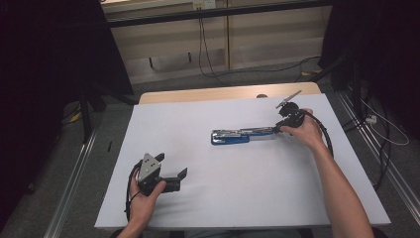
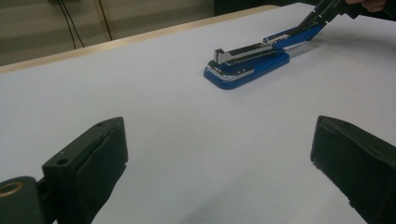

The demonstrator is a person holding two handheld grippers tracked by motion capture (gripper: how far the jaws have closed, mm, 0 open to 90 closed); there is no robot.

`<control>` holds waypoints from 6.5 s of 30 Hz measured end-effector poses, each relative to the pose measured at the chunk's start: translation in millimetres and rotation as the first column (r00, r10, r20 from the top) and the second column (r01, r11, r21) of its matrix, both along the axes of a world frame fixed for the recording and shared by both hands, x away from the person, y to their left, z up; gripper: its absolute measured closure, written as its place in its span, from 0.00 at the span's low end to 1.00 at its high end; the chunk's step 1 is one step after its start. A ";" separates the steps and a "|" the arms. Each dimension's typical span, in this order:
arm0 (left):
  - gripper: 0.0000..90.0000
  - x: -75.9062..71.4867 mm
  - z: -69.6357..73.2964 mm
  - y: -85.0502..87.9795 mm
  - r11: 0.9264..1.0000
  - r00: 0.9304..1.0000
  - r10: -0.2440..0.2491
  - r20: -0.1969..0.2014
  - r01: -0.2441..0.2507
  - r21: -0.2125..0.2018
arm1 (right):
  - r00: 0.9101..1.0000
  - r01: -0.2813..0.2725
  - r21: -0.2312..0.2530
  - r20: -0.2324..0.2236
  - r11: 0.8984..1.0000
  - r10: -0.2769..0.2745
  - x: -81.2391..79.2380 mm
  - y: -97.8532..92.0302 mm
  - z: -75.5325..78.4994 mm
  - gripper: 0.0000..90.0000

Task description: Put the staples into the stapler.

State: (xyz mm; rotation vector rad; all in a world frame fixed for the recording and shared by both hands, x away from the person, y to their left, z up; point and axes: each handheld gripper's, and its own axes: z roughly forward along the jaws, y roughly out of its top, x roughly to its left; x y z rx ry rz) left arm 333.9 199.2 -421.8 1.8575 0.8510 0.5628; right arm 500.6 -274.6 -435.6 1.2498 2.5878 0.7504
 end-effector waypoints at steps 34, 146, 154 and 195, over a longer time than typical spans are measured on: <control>0.04 0.1 -0.1 1.0 1.000 1.000 -0.006 -0.005 0.006 -0.010 | 1.000 0.005 0.013 0.007 1.000 -0.005 -3.2 0.5 -0.4 0.88; 0.05 0.4 0.3 0.4 1.000 1.000 -0.027 -0.013 0.027 -0.008 | 0.960 -0.200 0.243 0.240 0.949 0.141 -27.2 56.9 51.8 0.88; 0.05 -0.1 0.9 0.6 1.000 1.000 -0.017 -0.007 0.017 -0.017 | 0.959 -0.213 0.247 0.237 0.945 0.154 -24.0 64.9 50.2 0.88; 0.05 0.5 0.5 2.3 1.000 1.000 -0.019 -0.016 0.019 -0.017 | 0.934 -0.327 0.221 0.226 0.919 0.277 -4.9 126.5 44.1 0.88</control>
